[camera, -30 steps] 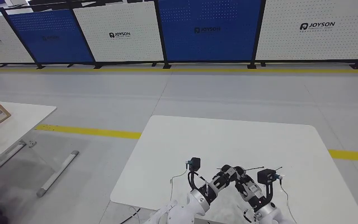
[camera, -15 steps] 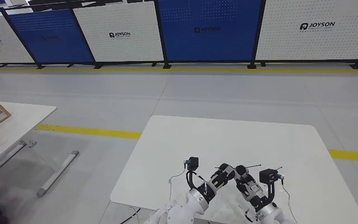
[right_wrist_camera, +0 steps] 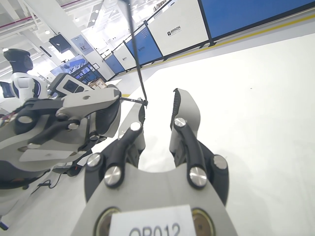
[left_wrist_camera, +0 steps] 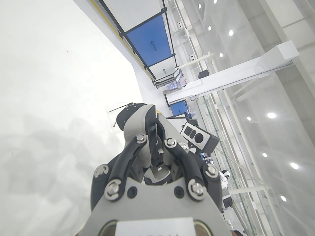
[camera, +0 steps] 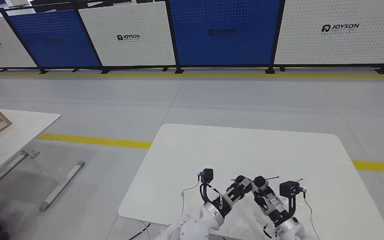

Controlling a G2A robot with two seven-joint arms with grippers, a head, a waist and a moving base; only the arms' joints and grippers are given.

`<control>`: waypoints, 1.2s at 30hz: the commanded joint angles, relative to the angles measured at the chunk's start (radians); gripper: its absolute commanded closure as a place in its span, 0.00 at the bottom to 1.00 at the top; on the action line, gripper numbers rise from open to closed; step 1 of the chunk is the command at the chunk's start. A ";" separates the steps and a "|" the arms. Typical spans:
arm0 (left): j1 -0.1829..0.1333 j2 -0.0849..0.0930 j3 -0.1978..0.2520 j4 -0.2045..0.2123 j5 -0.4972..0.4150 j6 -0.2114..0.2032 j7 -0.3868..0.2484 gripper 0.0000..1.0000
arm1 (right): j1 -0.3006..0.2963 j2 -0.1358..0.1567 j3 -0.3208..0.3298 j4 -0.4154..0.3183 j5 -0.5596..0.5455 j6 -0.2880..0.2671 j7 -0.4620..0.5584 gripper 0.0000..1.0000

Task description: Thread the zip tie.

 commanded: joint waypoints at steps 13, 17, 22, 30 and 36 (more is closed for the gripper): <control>0.001 -0.002 0.007 -0.001 0.011 0.003 -0.001 1.00 | 0.000 -0.001 0.006 0.000 0.009 -0.002 -0.004 0.86; 0.001 -0.003 0.006 -0.001 0.010 0.003 -0.002 1.00 | 0.000 -0.002 0.007 0.001 0.010 -0.001 -0.004 1.00; 0.001 -0.003 0.006 -0.001 0.010 0.003 -0.001 1.00 | 0.000 -0.002 0.007 0.001 0.006 -0.001 -0.009 1.00; 0.003 -0.004 0.004 -0.006 0.012 -0.001 0.004 1.00 | -0.001 -0.003 0.005 0.004 -0.006 0.000 -0.004 1.00; 0.005 -0.005 0.002 -0.008 0.017 0.002 0.012 1.00 | -0.001 -0.003 0.002 0.005 -0.010 -0.005 0.008 0.66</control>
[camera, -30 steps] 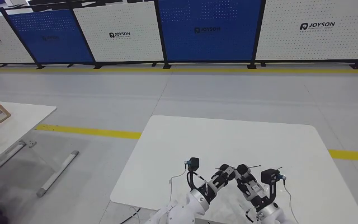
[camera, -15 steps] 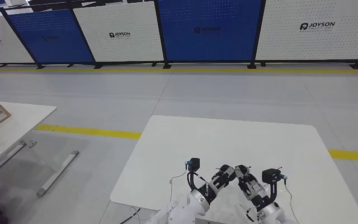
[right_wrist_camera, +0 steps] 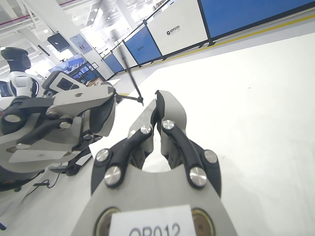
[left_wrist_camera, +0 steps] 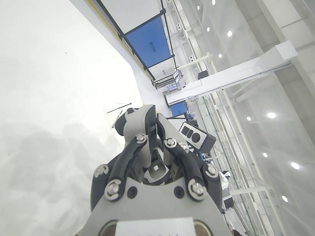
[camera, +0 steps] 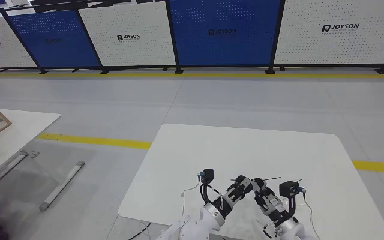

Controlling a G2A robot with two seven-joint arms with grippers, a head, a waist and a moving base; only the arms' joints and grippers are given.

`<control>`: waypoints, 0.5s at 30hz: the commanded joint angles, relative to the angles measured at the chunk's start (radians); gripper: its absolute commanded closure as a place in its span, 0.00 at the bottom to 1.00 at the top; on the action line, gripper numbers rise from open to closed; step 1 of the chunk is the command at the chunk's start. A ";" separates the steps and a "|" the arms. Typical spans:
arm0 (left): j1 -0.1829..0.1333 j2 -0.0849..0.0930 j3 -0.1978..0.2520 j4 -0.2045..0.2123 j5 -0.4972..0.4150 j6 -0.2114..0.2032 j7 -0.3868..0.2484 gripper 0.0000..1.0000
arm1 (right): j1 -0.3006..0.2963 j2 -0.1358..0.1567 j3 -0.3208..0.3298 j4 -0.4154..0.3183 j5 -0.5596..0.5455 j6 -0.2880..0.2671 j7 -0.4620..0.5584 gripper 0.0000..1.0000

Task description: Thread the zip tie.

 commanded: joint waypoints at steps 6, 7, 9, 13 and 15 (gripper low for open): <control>-0.005 -0.002 0.004 0.004 0.001 0.007 0.000 1.00 | -0.006 0.000 0.003 -0.007 0.000 -0.008 -0.004 0.68; -0.005 -0.003 0.005 0.005 0.002 0.009 0.000 1.00 | -0.007 0.001 0.005 -0.009 0.002 -0.010 -0.007 0.69; -0.007 -0.003 0.008 0.007 0.004 0.010 0.000 1.00 | -0.009 0.001 0.008 -0.011 0.006 -0.013 -0.012 0.73; -0.008 -0.005 0.011 0.009 0.006 0.011 0.002 1.00 | -0.012 0.001 0.014 -0.013 0.010 -0.017 -0.015 0.75; -0.009 -0.005 0.011 0.010 0.007 0.012 0.002 1.00 | -0.012 0.001 0.016 -0.013 0.011 -0.019 -0.015 0.78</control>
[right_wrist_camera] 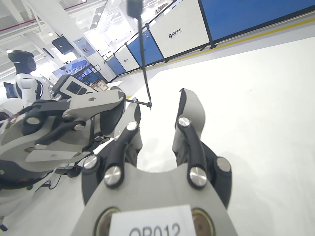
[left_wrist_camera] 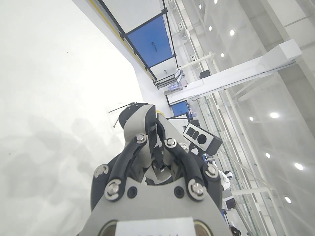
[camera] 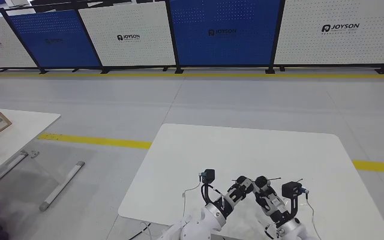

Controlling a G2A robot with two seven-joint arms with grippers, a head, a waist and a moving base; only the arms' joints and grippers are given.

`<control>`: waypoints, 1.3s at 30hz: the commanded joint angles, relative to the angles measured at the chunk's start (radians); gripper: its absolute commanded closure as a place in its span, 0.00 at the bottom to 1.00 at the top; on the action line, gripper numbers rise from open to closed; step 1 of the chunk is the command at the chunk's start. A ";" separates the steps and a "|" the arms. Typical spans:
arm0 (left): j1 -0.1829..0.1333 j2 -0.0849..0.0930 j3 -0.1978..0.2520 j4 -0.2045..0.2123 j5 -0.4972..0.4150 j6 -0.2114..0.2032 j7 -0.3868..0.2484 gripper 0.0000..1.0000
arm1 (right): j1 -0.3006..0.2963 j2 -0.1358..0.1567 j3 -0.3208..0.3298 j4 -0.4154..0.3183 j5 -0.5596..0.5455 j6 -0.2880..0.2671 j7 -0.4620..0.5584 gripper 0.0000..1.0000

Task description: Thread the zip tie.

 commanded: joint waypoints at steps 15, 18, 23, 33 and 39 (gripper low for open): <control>0.006 -0.002 0.000 0.000 0.009 0.000 0.006 1.00 | 0.004 0.000 0.001 0.003 -0.008 -0.003 0.006 0.88; 0.008 -0.002 0.000 -0.001 0.009 0.008 0.008 1.00 | 0.004 0.000 0.000 0.003 -0.015 -0.001 0.008 0.89; 0.011 -0.003 0.000 -0.009 0.003 0.027 0.009 1.00 | 0.006 -0.001 -0.004 0.003 -0.024 0.003 0.011 0.93; 0.013 -0.004 -0.008 -0.011 -0.012 0.025 0.006 1.00 | 0.010 -0.002 -0.008 0.008 -0.033 0.005 0.012 1.00; 0.019 -0.003 -0.007 -0.015 -0.009 -0.016 -0.003 1.00 | 0.014 -0.002 -0.013 0.015 -0.042 0.005 0.018 1.00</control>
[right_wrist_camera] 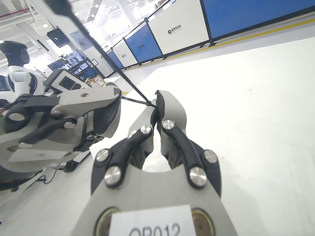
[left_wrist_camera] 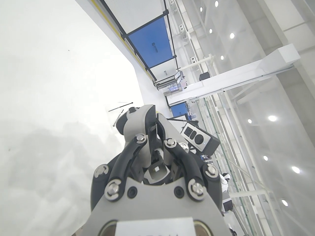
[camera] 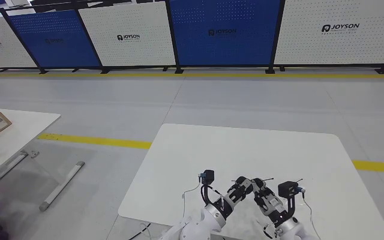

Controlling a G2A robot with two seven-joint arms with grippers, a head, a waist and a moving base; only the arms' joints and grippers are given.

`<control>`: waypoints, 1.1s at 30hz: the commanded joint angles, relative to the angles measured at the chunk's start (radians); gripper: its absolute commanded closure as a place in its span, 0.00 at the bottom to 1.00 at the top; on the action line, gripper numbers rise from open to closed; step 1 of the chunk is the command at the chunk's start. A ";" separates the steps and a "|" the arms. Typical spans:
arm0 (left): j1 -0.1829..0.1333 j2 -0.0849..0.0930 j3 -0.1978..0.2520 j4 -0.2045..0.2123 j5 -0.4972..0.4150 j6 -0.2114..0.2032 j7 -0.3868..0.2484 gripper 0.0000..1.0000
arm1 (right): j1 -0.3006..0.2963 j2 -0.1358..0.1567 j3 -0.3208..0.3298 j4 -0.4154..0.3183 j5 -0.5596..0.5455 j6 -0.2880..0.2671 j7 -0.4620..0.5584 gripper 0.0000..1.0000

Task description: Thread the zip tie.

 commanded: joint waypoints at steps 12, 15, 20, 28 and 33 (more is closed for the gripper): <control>0.013 0.004 -0.003 -0.012 -0.004 -0.062 -0.031 1.00 | 0.002 -0.001 -0.007 0.004 -0.013 0.001 0.003 1.00; 0.019 0.006 -0.004 -0.024 -0.002 -0.073 -0.039 1.00 | 0.003 -0.001 -0.009 0.005 -0.014 0.001 0.004 1.00; 0.034 0.009 -0.002 -0.050 0.013 -0.086 -0.045 1.00 | 0.006 -0.001 -0.011 0.010 -0.013 0.001 0.007 1.00; 0.060 0.016 -0.009 -0.087 0.024 -0.102 -0.047 1.00 | 0.010 -0.002 -0.012 0.019 -0.004 -0.006 0.012 1.00; 0.074 0.019 -0.010 -0.104 0.038 -0.114 -0.049 1.00 | 0.016 -0.003 -0.015 0.030 -0.001 -0.006 0.016 1.00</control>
